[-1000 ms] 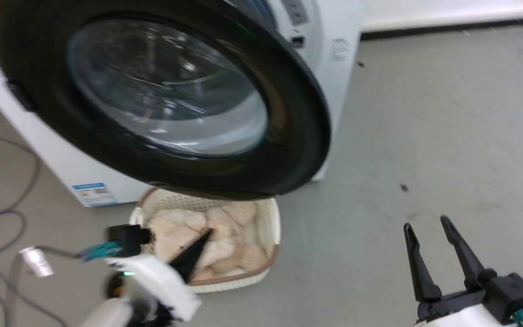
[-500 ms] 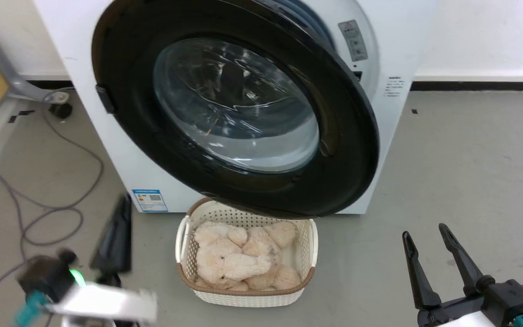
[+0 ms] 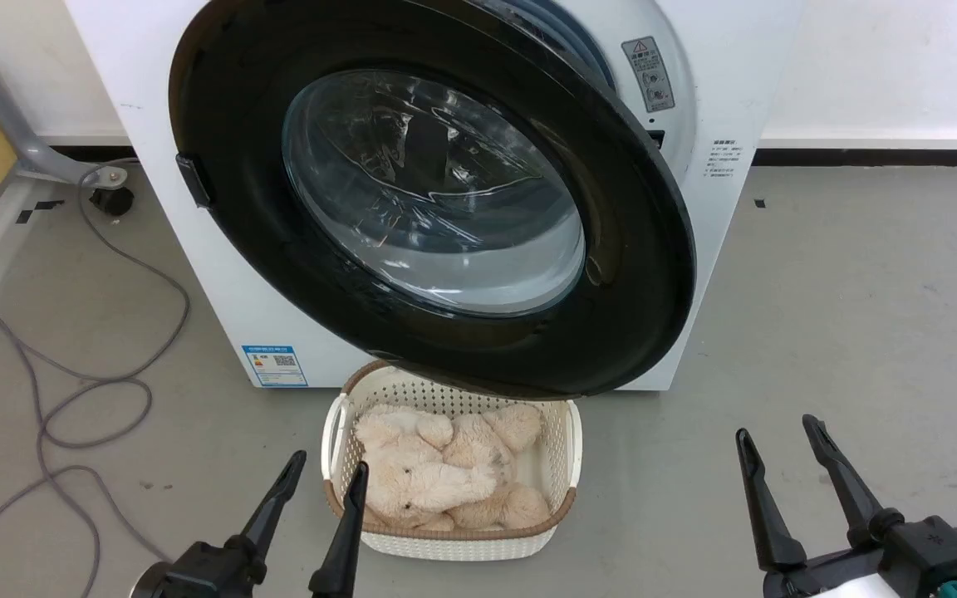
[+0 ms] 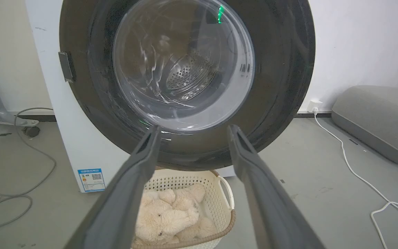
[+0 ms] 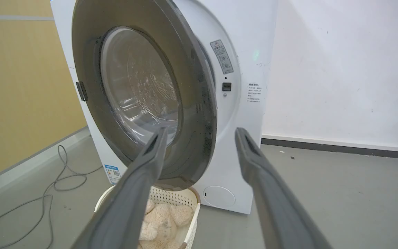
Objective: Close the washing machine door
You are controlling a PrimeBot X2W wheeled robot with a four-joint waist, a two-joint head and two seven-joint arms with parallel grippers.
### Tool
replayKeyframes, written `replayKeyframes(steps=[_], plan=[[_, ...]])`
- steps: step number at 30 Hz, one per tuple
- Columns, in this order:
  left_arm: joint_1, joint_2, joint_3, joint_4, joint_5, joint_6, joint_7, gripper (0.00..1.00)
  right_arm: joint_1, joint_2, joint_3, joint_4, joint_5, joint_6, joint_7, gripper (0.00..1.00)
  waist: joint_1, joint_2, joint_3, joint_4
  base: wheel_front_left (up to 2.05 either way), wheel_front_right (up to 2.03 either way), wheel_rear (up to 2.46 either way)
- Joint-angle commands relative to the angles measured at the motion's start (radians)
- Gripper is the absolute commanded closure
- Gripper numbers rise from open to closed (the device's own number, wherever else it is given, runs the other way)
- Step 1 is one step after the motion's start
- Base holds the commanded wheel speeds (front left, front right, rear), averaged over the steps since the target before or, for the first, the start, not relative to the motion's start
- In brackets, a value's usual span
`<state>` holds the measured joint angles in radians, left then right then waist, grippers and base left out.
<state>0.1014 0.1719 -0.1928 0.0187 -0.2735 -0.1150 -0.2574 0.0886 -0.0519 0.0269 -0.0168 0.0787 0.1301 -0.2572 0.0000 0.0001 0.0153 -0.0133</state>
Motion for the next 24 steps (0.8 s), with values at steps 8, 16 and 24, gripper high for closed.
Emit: replayKeyframes(steps=[8,16,24], plan=[[-0.028,-0.036,0.038,-0.025,0.026,-0.013,-0.004,0.00,-0.003,0.001,0.039,-0.009,0.002,0.001,-0.005,1.00,0.0000,-0.0001,0.023,0.015,0.00,0.00,0.00],[-0.072,-0.060,0.029,-0.035,0.034,-0.015,-0.004,0.00,-0.096,-0.131,0.184,0.003,0.015,0.001,-0.005,1.00,0.0000,-0.0001,0.092,0.078,0.00,0.00,0.00],[-0.139,-0.064,0.009,-0.041,0.017,-0.016,-0.004,0.00,-0.357,-0.306,0.308,0.094,0.105,0.001,0.029,1.00,0.0000,-0.0001,0.191,0.144,0.00,0.00,0.00]])
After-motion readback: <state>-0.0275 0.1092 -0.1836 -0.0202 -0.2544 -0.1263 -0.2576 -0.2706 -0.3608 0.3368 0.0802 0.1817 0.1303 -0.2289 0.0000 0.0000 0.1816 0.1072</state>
